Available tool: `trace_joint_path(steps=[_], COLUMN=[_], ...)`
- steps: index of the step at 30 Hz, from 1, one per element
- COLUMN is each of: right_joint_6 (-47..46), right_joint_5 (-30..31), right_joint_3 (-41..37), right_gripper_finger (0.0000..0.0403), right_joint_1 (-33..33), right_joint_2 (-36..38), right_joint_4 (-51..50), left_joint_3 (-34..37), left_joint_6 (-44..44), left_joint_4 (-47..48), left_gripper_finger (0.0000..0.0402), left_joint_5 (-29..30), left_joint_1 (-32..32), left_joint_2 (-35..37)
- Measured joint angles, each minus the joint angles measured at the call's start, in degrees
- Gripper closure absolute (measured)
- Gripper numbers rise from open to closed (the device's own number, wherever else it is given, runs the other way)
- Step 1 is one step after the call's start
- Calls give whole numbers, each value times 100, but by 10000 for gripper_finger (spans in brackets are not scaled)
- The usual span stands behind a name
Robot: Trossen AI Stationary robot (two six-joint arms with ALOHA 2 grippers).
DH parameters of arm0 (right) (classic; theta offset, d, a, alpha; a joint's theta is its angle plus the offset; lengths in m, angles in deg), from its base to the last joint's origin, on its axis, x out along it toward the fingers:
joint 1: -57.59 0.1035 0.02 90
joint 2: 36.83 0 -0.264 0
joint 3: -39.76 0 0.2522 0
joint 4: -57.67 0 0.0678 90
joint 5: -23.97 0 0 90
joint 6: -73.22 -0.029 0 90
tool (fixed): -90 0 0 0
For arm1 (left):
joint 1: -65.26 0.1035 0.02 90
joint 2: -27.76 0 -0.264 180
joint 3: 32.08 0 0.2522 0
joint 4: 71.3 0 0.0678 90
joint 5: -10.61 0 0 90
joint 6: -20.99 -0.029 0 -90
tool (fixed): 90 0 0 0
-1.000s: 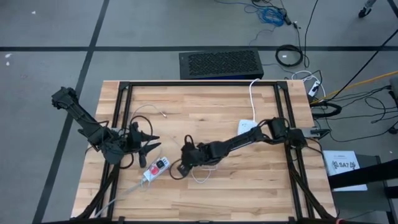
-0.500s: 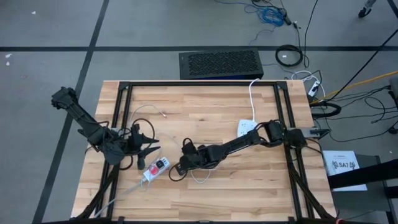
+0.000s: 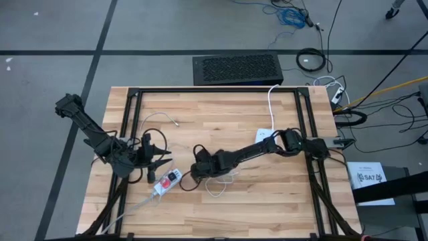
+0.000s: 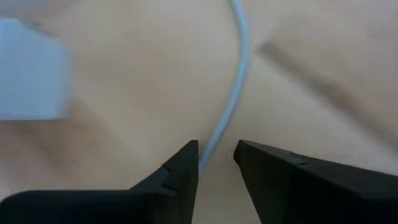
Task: Insert USB
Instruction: Insert the top right white cable charger into the black adapter charger
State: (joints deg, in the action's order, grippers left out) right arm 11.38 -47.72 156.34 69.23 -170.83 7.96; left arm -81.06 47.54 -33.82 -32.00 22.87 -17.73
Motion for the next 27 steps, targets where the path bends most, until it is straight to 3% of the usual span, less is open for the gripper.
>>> trace_joint_path(steps=[6,10,17,27], right_joint_6=[632,779,556,419], right_joint_5=[84,-408,-669,-606], right_joint_3=[925,1492,1665,1656], right_gripper_finger=[288,266,231,254], right_joint_1=[-241,-343,-145,-87], right_joint_2=[-47,-28,-90,-622], right_joint_4=[-1692,-2495,-2459,-2571], left_joint_3=[0,0,0,0], left_joint_6=[0,3,9,7], left_joint_4=[-5,-6,-7,3], left_gripper_finger=[272,272,272,272], left_joint_5=[7,14,24,36], left_joint_1=[0,0,0,0], left_joint_2=[0,0,0,-4])
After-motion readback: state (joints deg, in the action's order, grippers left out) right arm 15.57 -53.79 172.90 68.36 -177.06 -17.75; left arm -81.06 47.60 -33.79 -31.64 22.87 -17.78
